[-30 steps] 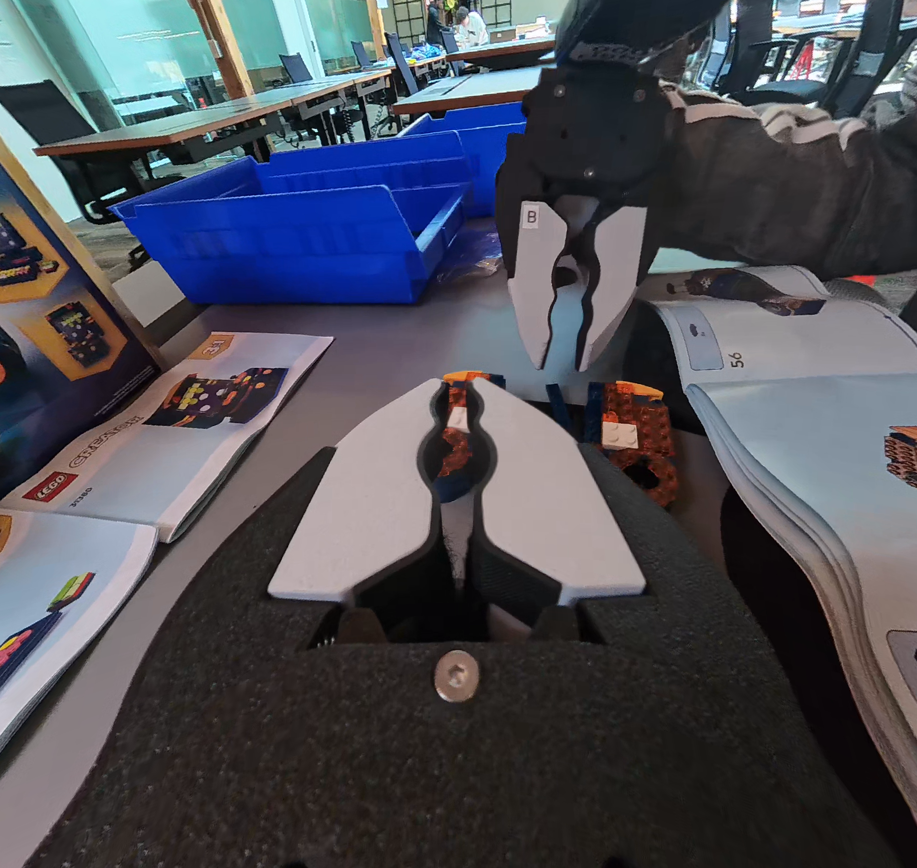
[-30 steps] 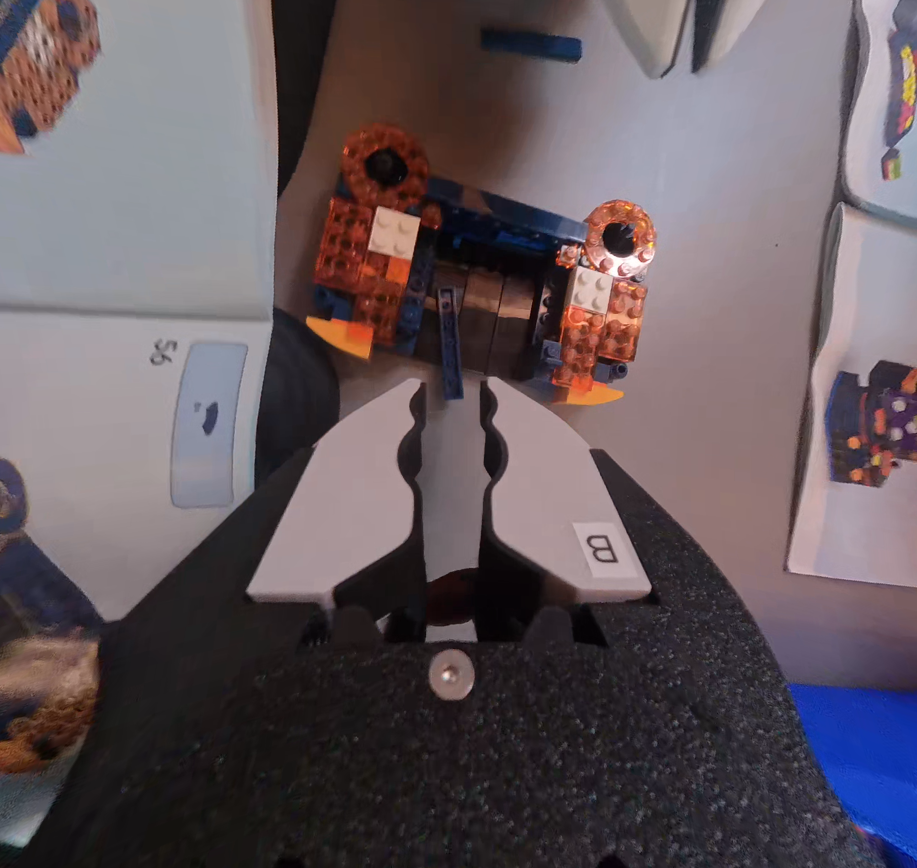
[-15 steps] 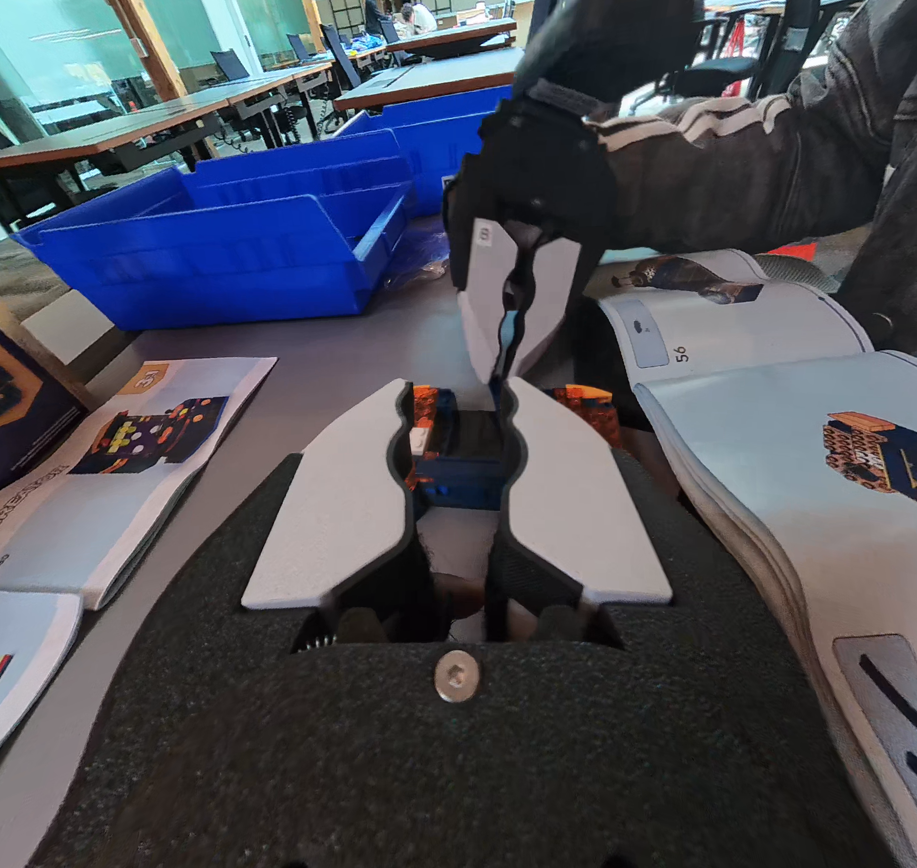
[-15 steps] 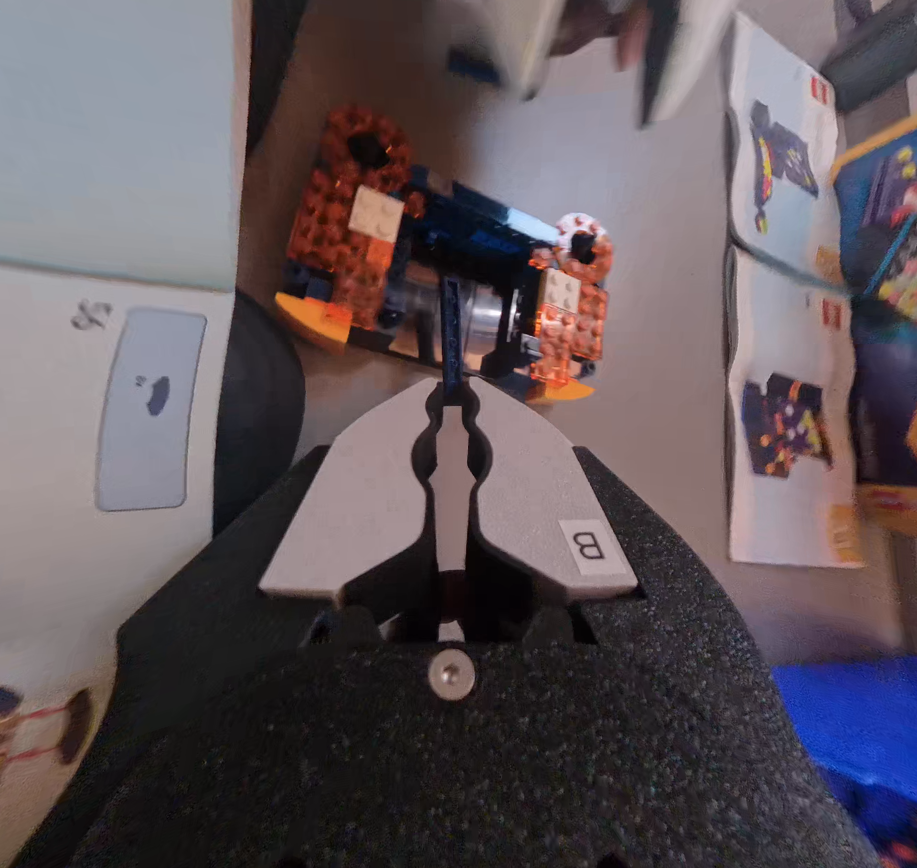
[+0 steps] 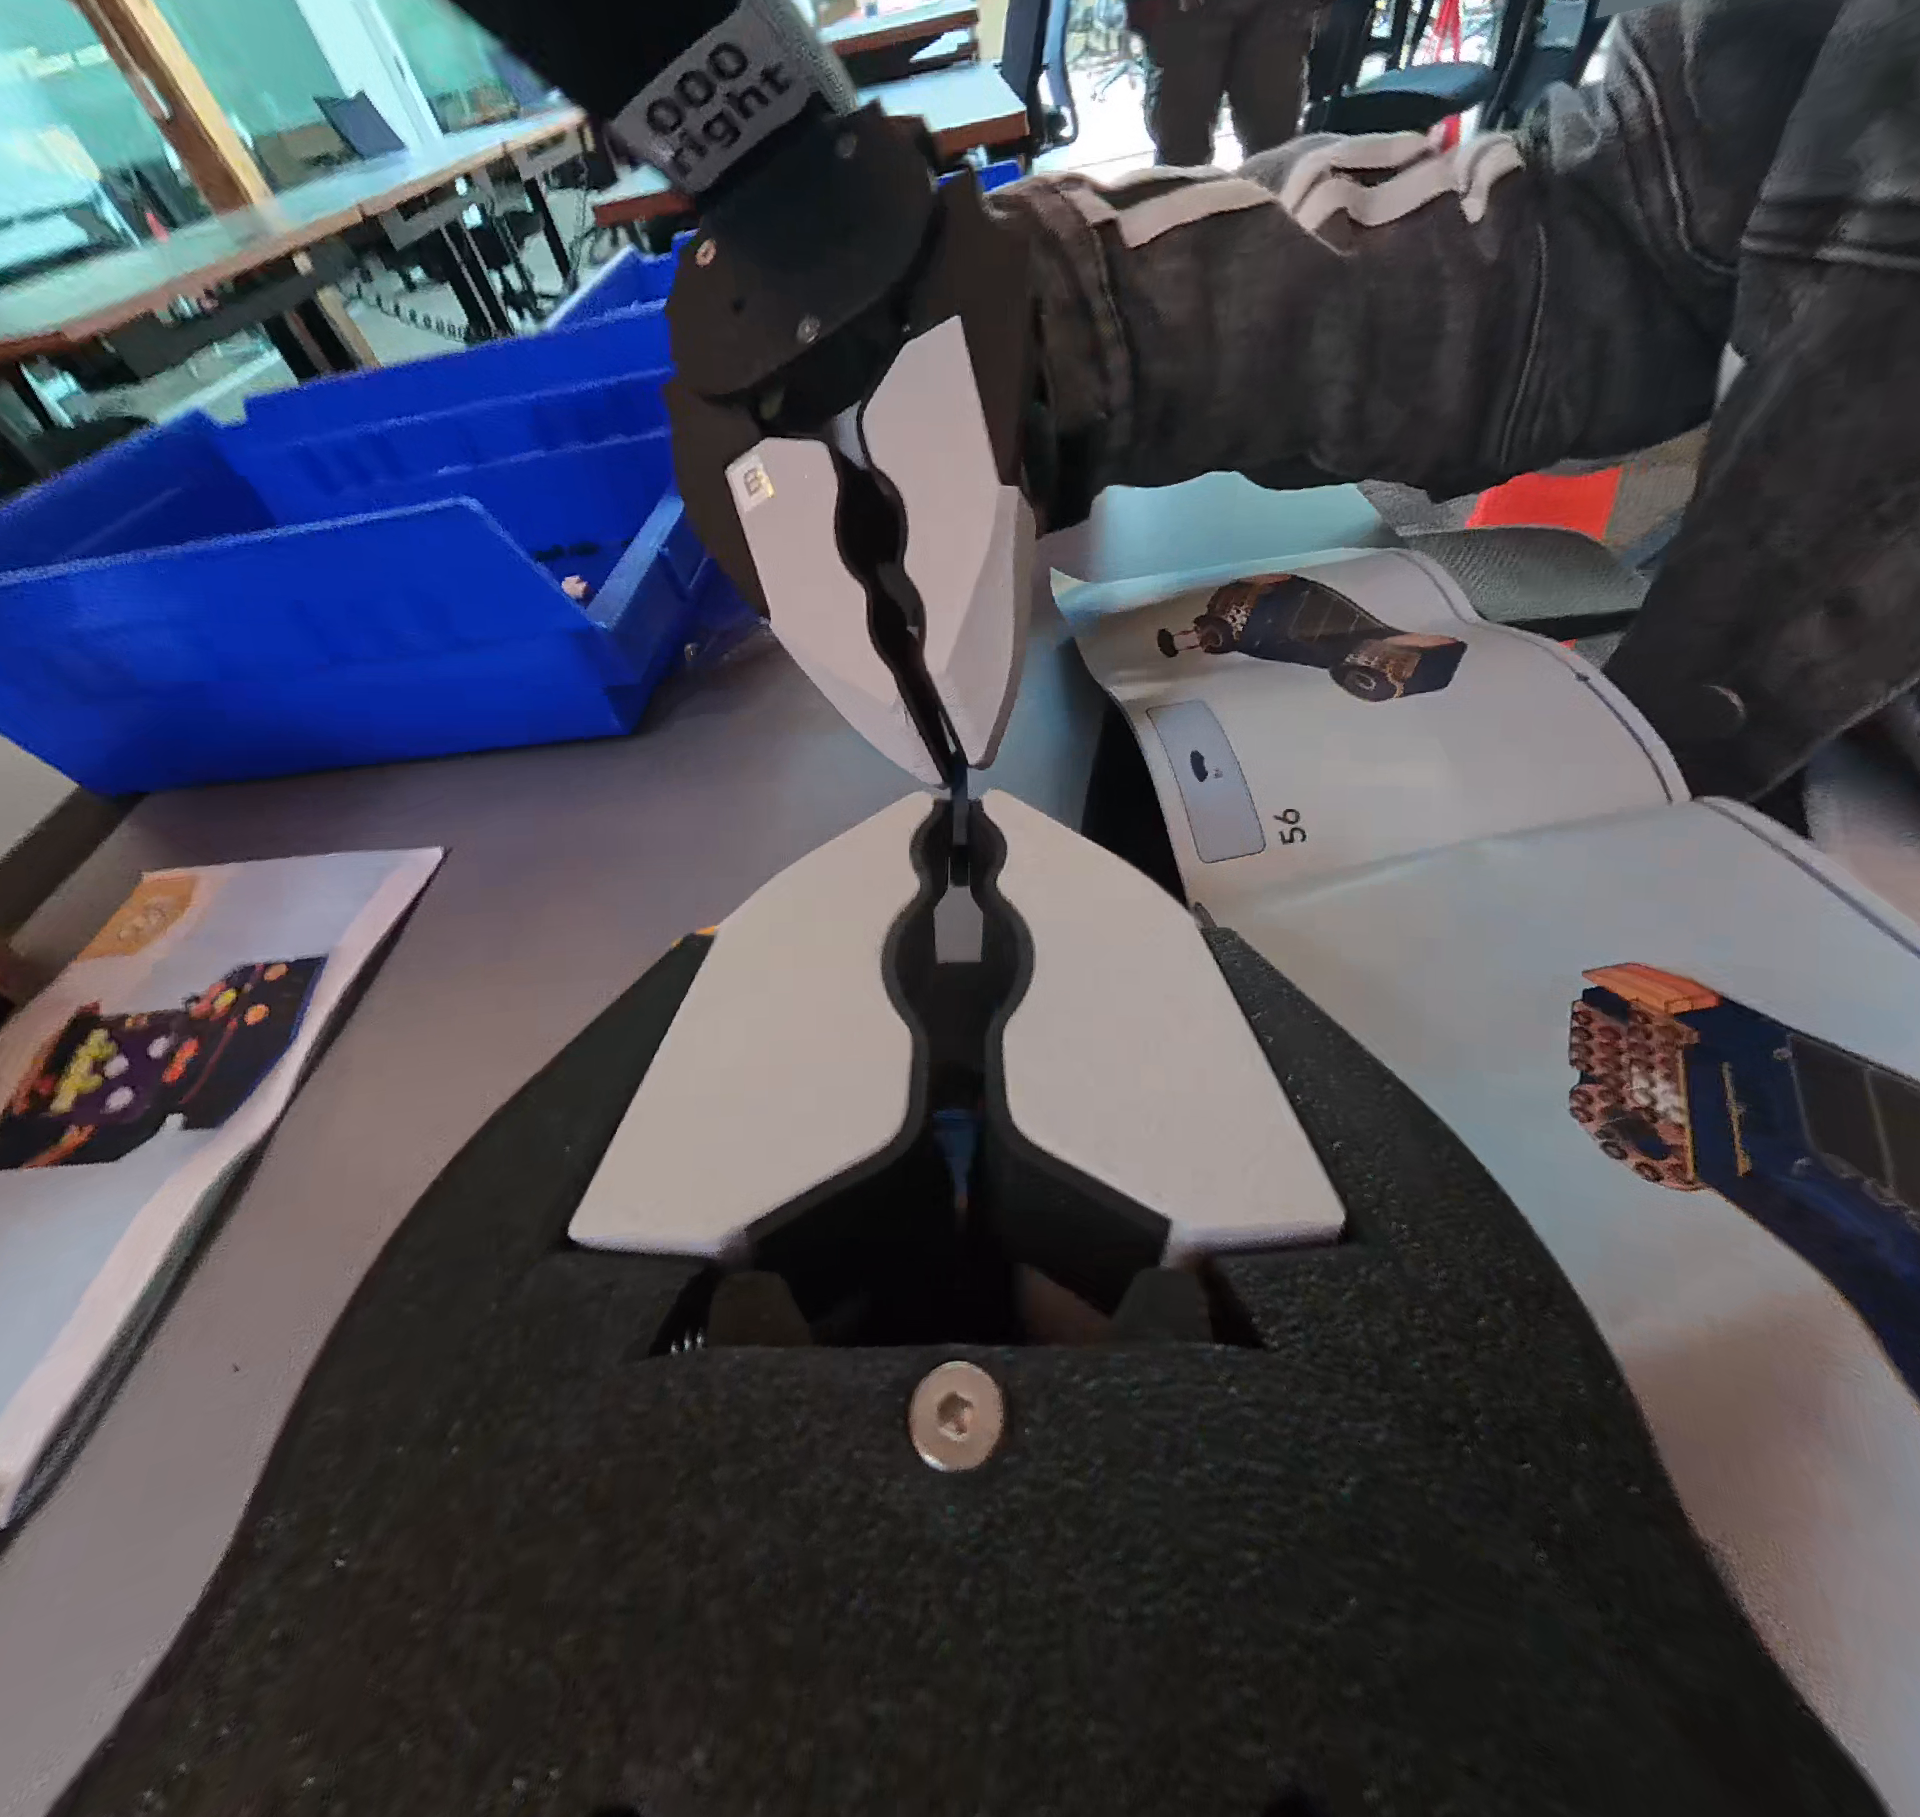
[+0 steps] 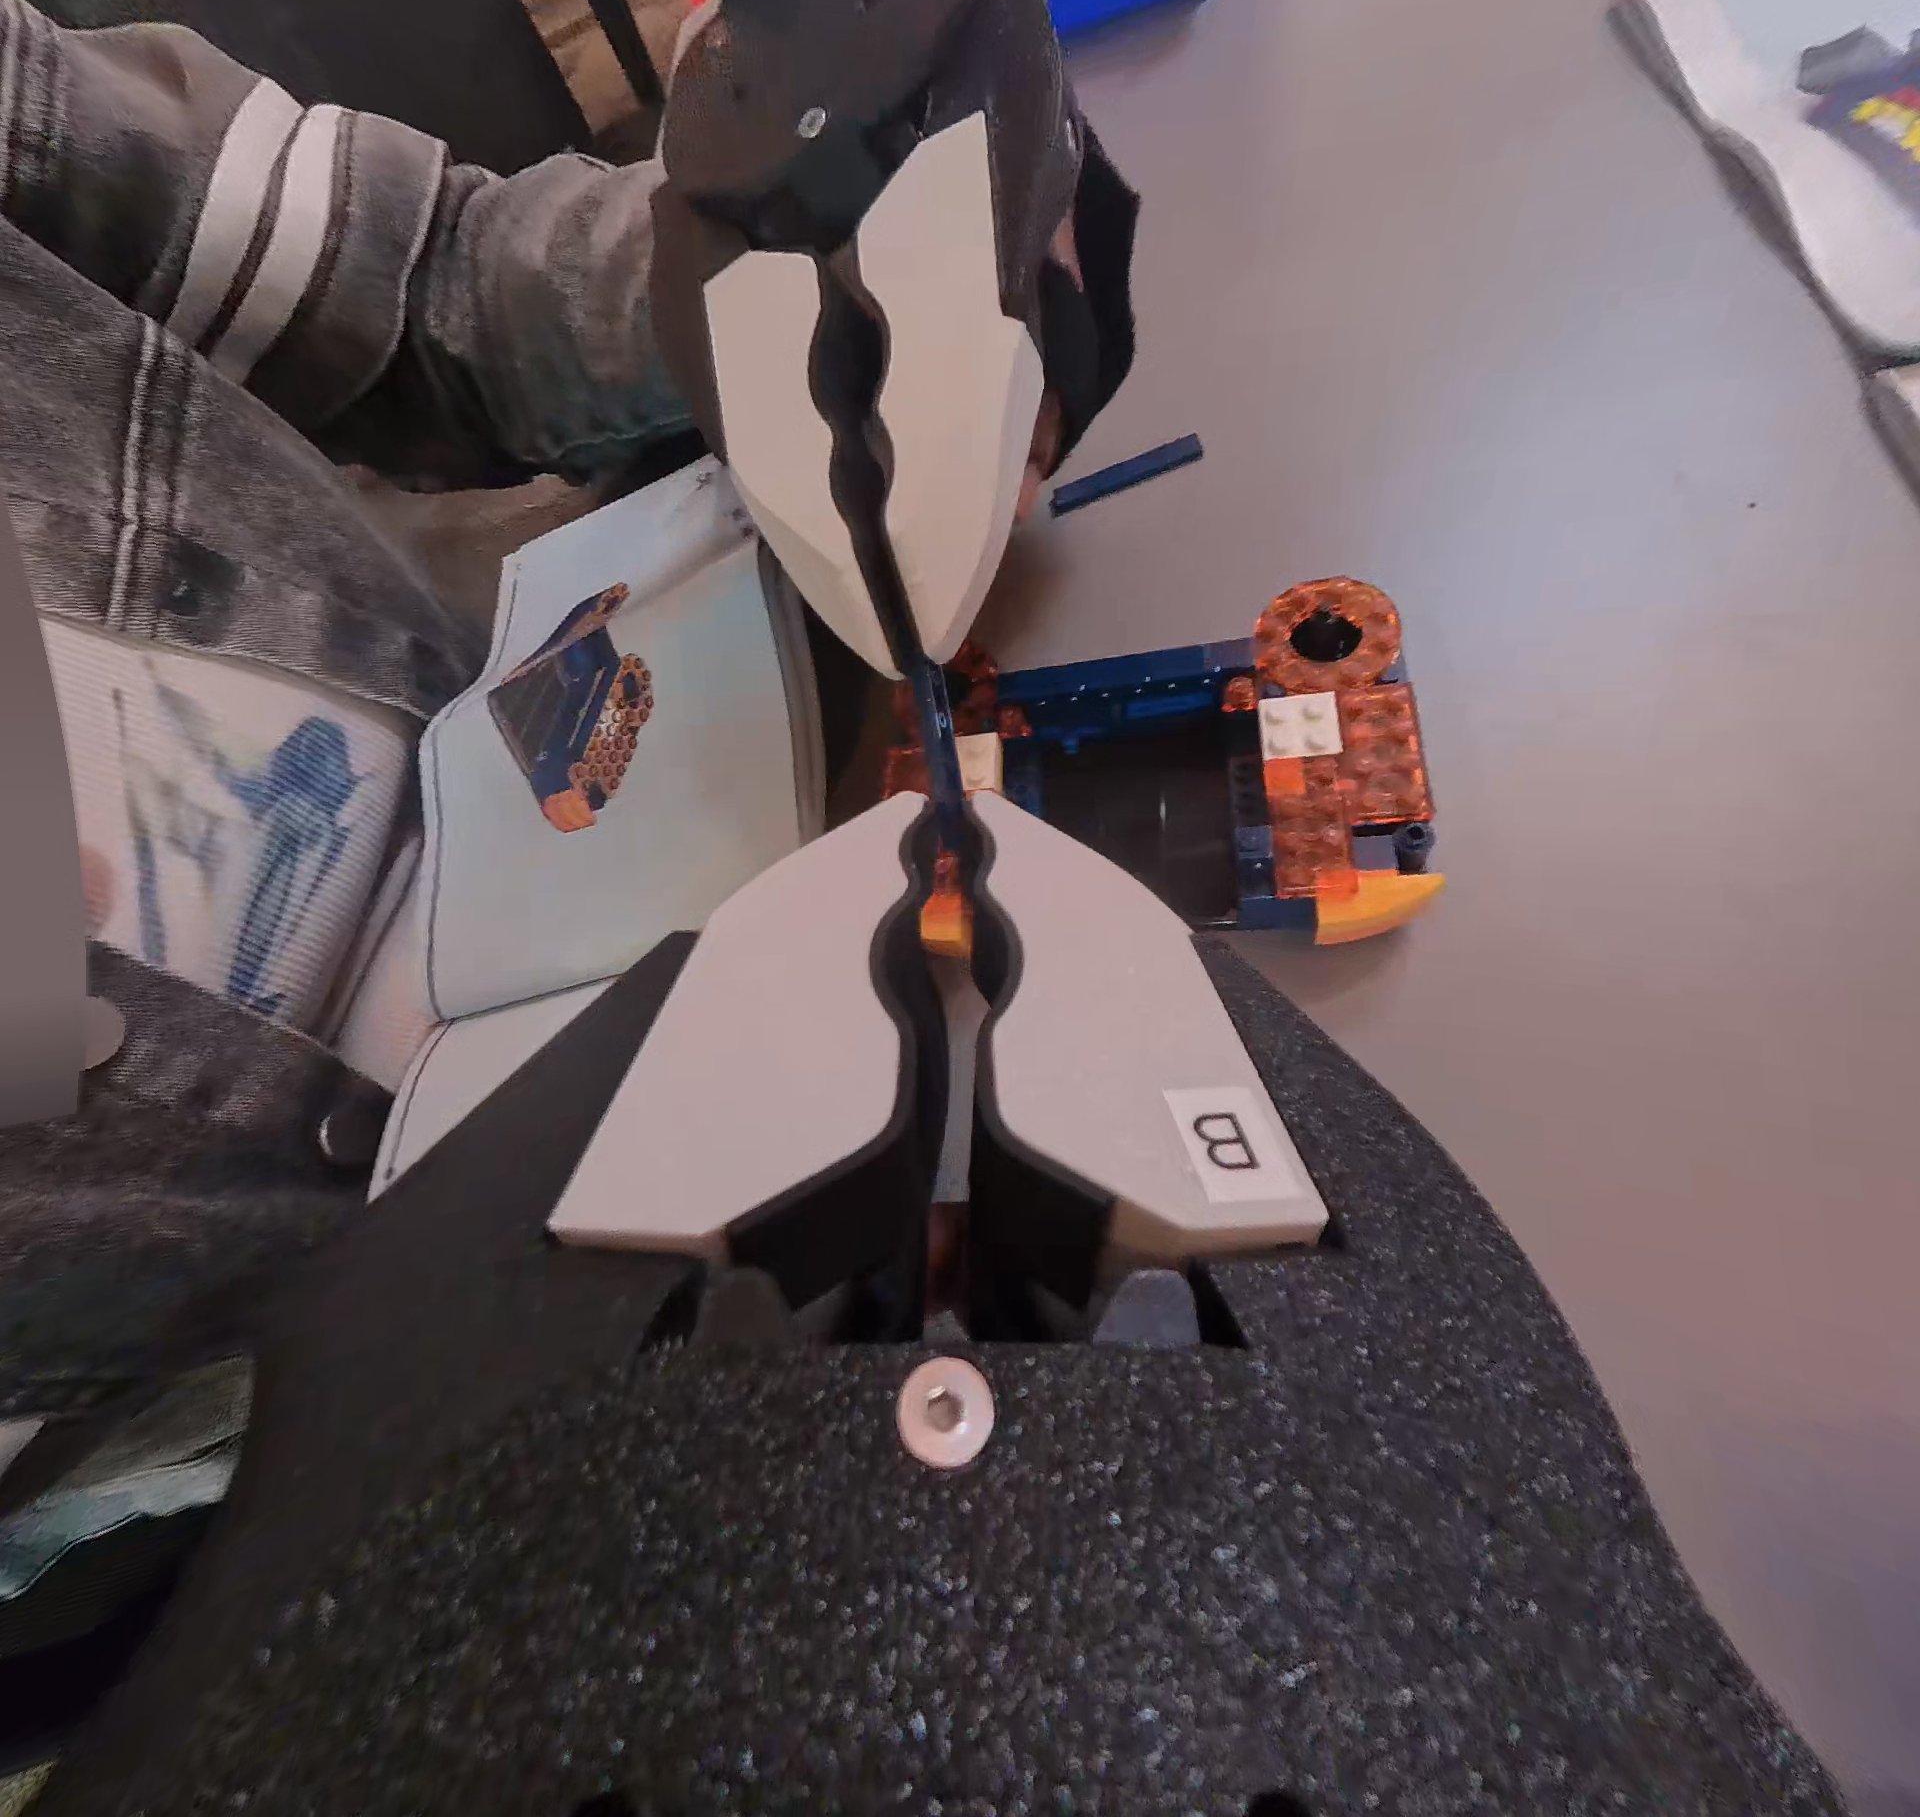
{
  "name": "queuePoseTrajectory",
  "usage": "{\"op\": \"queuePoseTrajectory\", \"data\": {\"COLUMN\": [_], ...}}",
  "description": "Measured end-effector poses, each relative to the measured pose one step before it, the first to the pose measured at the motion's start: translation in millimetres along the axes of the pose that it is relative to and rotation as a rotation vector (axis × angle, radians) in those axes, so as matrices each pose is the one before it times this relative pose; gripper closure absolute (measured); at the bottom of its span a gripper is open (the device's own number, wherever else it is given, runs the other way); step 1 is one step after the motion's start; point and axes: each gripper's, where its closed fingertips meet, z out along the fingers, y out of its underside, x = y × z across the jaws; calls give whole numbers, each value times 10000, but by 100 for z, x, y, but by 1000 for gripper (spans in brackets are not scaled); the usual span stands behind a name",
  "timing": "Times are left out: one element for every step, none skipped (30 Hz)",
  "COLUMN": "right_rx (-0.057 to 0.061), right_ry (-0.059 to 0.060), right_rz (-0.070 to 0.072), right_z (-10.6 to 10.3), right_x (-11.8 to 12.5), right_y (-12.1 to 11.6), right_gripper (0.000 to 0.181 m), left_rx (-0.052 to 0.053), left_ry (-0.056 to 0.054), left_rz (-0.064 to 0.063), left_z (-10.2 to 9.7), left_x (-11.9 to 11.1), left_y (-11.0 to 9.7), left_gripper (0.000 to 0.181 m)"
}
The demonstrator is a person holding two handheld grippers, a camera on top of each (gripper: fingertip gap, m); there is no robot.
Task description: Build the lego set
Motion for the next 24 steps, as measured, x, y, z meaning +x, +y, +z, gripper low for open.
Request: {"op": "queuePoseTrajectory", "data": {"right_rx": [94,236,365,471,517,168,-445,-763,-561,-253,-177,-138,-94,-69,-71,-51,-54,-63,-43,-14,34,139,202,-53], "right_ry": [251,491,965,1142,1137,1005,590,258,159,64,36,92,-54,-126,-127,-26,24,-28,-43,-48,-65,-94,-219,-619], "right_rz": [-209,-377,-678,-1092,-1411,-1519,-1369,-998,-661,-401,-192,-85,-40,6,-34,-69,-70,-31,4,42,106,234,409,586], "right_z": [-109,-194,-268,-320,-285,-75,235,466,512,459,370,263,169,132,118,82,66,68,67,52,33,11,-25,51], "right_x": [197,442,878,766,445,262,-62,-286,-258,-240,-94,149,6,-99,-139,-42,21,-40,-38,-33,-5,37,7,-376], "right_y": [-284,-566,-911,-1182,-1368,-995,-225,273,193,17,97,149,148,112,91,36,28,76,65,73,50,-74,-101,326], "right_gripper": [178,176,167,165,164,164,164,163,164,164,164,166,168,170,171,172,174,174,174,174,174,174,174,173], "left_rx": [38,216,321,395,430,431,356,211,52,4,-3,-78,-90,9,37,24,-23,-7,-2,-6,-2,-6,-24,-33], "left_ry": [-54,-157,-428,-195,117,189,145,179,167,137,54,-26,-66,24,91,63,-1,-15,-16,-13,3,50,133,160], "left_rz": [-537,-821,-1254,-1529,-1532,-1289,-1001,-708,-517,-344,-177,-51,23,-43,-161,-142,-75,-85,-89,-8,143,244,324,514], "left_z": [-75,-126,-204,-257,-300,-313,-300,-207,-91,-13,9,19,14,-1,-31,-34,-24,-6,-1,13,2,-25,-84,-249], "left_x": [-279,-515,-1046,-864,-543,-424,-395,-238,-104,1,-6,-42,-77,41,89,28,-77,-100,-82,-89,-49,40,160,204], "left_y": [-180,-366,-405,-439,-444,-411,-320,-186,-5,48,56,132,117,-20,-56,-40,51,30,28,26,14,-68,-179,-333], "left_gripper": [178,178,178,178,179,178,178,178,178,178,178,178,178,178,178,178,178,178,178,178,178,178,178,175]}}
